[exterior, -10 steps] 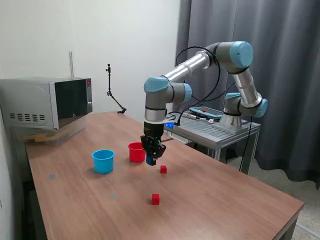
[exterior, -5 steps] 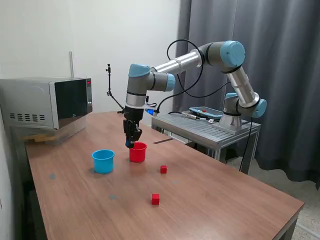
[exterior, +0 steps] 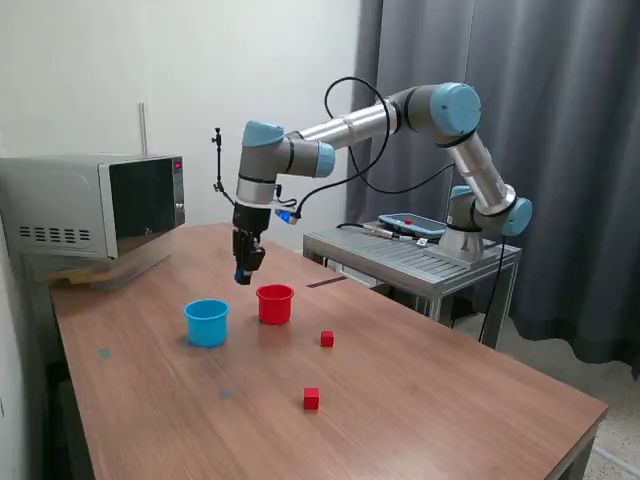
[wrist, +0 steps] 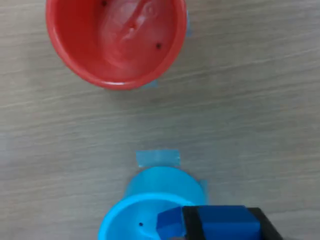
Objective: Place red objects in the red bin, and blue objects in the blue bin.
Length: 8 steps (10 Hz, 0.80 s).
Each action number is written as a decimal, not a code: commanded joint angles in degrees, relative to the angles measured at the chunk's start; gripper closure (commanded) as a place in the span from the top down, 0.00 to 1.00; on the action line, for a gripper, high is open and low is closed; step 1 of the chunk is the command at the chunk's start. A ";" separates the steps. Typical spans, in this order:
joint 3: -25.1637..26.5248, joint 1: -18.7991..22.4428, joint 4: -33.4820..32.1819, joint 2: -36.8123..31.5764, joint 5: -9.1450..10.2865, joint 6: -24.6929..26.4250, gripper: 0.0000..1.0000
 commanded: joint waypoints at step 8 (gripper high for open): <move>-6.27 -1.18 -0.04 5.66 0.34 -1.04 0.00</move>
